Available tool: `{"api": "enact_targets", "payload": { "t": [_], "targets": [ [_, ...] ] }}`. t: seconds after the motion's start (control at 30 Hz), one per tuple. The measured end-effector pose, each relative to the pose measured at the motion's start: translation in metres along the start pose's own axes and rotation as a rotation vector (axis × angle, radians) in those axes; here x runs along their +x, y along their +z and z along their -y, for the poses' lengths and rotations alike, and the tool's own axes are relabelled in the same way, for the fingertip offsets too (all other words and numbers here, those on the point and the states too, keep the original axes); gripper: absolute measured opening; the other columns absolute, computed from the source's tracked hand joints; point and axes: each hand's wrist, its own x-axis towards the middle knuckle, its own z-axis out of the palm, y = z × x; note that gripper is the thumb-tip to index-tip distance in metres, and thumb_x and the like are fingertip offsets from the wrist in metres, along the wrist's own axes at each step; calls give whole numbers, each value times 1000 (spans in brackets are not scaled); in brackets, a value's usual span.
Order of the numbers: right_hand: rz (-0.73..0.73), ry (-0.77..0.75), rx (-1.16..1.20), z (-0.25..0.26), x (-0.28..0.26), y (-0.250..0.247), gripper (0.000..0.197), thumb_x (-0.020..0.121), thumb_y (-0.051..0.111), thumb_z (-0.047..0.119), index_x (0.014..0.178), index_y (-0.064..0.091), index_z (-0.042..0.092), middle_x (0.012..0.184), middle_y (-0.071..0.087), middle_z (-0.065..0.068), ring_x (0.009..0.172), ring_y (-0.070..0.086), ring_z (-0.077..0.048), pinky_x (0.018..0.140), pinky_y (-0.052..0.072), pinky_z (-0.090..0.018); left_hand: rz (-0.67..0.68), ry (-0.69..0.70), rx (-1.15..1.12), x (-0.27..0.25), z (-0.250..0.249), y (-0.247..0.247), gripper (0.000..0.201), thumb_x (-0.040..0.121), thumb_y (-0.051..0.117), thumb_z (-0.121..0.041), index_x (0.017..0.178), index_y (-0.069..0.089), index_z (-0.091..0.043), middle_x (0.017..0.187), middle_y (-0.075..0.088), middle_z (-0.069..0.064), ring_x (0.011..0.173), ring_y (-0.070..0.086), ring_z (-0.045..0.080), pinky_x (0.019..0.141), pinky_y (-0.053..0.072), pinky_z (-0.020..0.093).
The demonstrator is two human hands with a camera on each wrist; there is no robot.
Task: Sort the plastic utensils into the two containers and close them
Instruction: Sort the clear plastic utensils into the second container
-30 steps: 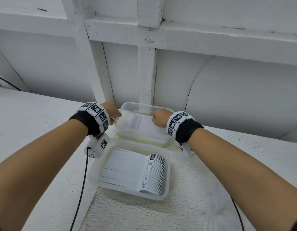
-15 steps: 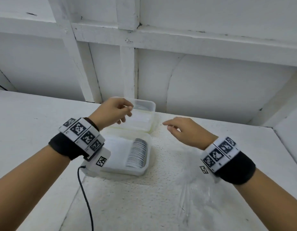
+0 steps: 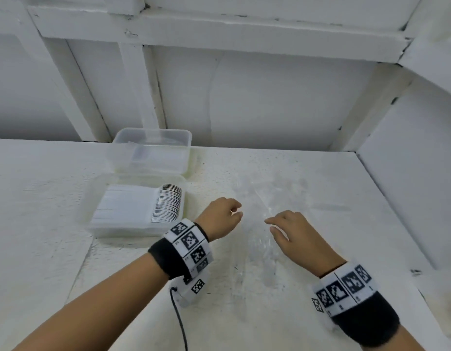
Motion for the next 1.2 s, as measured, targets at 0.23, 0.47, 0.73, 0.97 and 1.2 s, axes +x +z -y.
{"api": "enact_targets", "payload": {
  "t": [0.23,0.47,0.73,0.97,1.2],
  "targets": [
    [-88,71,129,-3,-16,12,31,97,44,23,125,58,20,124,52,-2,116,43,-17,98,37,-26,91,-38,123,19,-1,23,36,92,53,-21,127,48,-12,120,57,10,109,52,22,88,40,27],
    [-107,59,217,-4,-19,15,30,97,44,21,123,59,18,124,55,-1,117,46,-16,93,30,-15,118,-196,-61,5,6,14,44,86,57,-14,126,38,-9,109,60,11,87,56,20,74,48,31],
    [-14,6,220,12,2,-5,30,98,42,24,123,59,18,115,62,-3,105,56,-14,90,42,-22,157,-279,-123,-24,12,-11,8,91,47,-14,88,52,-8,76,56,12,59,52,17,58,51,24],
    [56,25,100,35,38,-19,30,98,41,22,121,59,14,116,64,-4,101,60,-19,87,47,-30,106,-230,237,-50,30,-25,25,97,39,-24,104,57,-8,102,62,8,85,54,19,67,40,24],
    [186,-6,-8,76,108,-4,33,97,43,28,126,52,15,129,56,-5,113,54,-23,93,43,-32,109,-282,218,-74,50,-28,24,97,33,-12,111,52,-7,97,58,5,77,50,16,63,38,23]
  ]
}}
